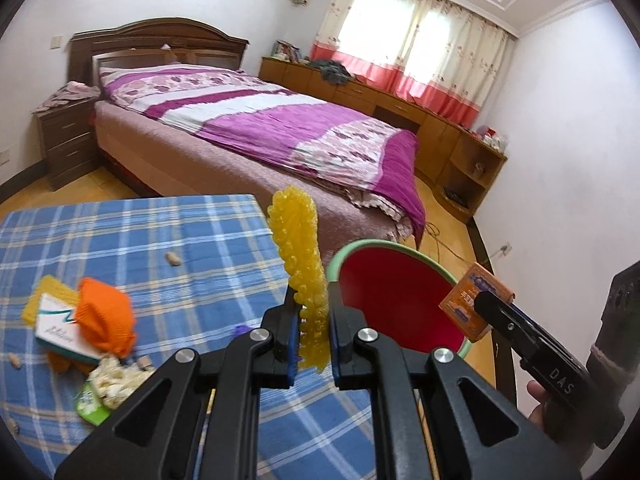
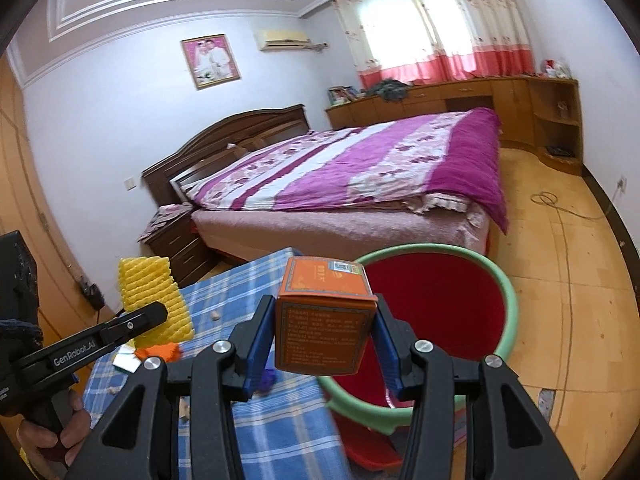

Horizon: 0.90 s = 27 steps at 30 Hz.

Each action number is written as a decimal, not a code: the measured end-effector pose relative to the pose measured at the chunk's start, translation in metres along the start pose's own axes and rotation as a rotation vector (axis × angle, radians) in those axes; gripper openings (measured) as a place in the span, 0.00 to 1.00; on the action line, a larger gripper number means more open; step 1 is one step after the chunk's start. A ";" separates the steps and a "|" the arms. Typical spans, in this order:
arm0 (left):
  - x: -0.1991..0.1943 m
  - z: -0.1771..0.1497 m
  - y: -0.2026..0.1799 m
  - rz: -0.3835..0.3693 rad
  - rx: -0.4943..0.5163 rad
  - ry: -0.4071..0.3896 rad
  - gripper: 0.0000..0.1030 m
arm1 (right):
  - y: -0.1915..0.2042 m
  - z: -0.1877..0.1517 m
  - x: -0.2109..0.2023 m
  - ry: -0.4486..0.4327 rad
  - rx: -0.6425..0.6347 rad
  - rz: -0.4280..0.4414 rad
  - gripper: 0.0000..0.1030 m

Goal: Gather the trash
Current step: 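Carry the yellow toy with the left gripper while the right carries the orange box to the bucket, then open the left gripper over the red bucket while the right gripper opens too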

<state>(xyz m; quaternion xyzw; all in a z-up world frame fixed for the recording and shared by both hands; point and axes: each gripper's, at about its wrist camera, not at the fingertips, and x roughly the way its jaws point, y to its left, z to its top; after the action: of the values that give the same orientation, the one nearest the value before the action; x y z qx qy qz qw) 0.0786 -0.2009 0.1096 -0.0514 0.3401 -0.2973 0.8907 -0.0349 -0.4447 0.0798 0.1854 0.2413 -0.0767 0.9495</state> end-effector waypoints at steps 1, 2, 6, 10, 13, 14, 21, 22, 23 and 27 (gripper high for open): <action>0.005 0.000 -0.004 -0.004 0.006 0.007 0.11 | -0.005 0.000 0.002 0.004 0.008 -0.009 0.48; 0.010 0.001 -0.006 -0.010 0.011 0.016 0.11 | -0.007 -0.001 0.003 0.008 0.013 -0.016 0.48; 0.032 0.001 -0.023 -0.038 0.033 0.049 0.11 | -0.025 -0.001 0.013 0.025 0.034 -0.054 0.48; 0.057 -0.003 -0.036 -0.065 0.056 0.093 0.11 | -0.044 -0.005 0.021 0.050 0.064 -0.079 0.48; 0.076 -0.008 -0.046 -0.080 0.073 0.128 0.11 | -0.058 -0.008 0.029 0.071 0.087 -0.100 0.48; 0.084 -0.010 -0.048 -0.085 0.078 0.144 0.11 | -0.062 -0.009 0.031 0.077 0.093 -0.105 0.48; 0.118 -0.016 -0.064 -0.103 0.105 0.221 0.12 | -0.081 -0.014 0.044 0.107 0.122 -0.131 0.50; 0.121 -0.017 -0.065 -0.099 0.111 0.229 0.13 | -0.083 -0.015 0.045 0.109 0.127 -0.134 0.50; 0.123 -0.017 -0.067 -0.093 0.114 0.236 0.19 | -0.084 -0.015 0.045 0.110 0.133 -0.136 0.50; 0.128 -0.019 -0.069 -0.084 0.113 0.237 0.37 | -0.090 -0.017 0.047 0.111 0.147 -0.138 0.55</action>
<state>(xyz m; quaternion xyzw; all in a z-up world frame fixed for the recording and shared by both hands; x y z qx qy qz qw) 0.1081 -0.3274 0.0419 0.0200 0.4234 -0.3571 0.8324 -0.0222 -0.5233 0.0151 0.2416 0.2995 -0.1490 0.9109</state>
